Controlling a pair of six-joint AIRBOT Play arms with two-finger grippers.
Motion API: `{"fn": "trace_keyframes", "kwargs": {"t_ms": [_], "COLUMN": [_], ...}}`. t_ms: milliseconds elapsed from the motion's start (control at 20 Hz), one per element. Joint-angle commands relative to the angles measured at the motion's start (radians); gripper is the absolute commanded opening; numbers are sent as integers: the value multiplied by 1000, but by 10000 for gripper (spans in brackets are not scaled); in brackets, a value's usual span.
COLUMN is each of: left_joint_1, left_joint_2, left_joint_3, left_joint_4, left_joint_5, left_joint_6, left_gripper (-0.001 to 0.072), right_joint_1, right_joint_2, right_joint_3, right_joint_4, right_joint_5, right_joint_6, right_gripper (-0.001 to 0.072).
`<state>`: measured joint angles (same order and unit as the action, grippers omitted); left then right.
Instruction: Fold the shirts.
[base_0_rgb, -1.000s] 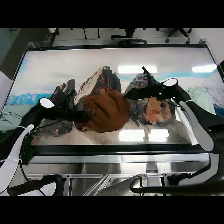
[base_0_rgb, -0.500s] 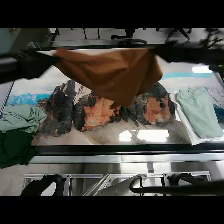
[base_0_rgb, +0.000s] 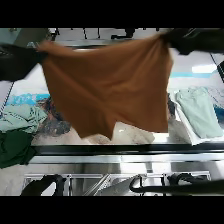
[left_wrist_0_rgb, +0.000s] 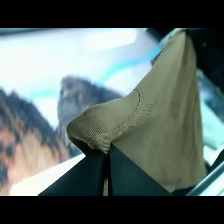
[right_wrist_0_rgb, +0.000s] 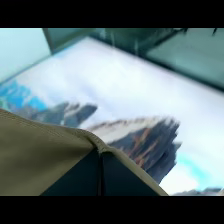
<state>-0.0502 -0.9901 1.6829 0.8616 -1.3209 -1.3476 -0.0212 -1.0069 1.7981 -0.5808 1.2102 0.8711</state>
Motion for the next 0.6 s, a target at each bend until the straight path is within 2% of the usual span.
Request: {"fn": "trace_keyframes", "kwargs": {"t_ms": [0,100,200,350,500,550], "left_joint_1": [-1,0,4,46,118,138], "left_joint_2": [-118,-215,-317,-444,-514,-522], "left_joint_3": [-190,-331,-438,-501,-499,-499], "left_joint_4": [109,153,170,167,166,166], "left_joint_5": [-40,-27,14,22,19,23], "left_joint_6": [-6,33,64,120,142,154], "left_gripper": [10,10,10,10,10,10], "right_joint_1": [106,181,229,192,34,-26], "right_joint_2": [-230,-372,-504,-569,-493,-457], "right_joint_3": [-65,-121,-140,-138,-138,-140], "right_joint_4": [-11,-11,-10,-11,-27,-75], "right_joint_5": [47,34,22,76,207,241], "right_joint_6": [23,24,52,132,209,241], "right_gripper": [14,30,258,258,257,257]}}
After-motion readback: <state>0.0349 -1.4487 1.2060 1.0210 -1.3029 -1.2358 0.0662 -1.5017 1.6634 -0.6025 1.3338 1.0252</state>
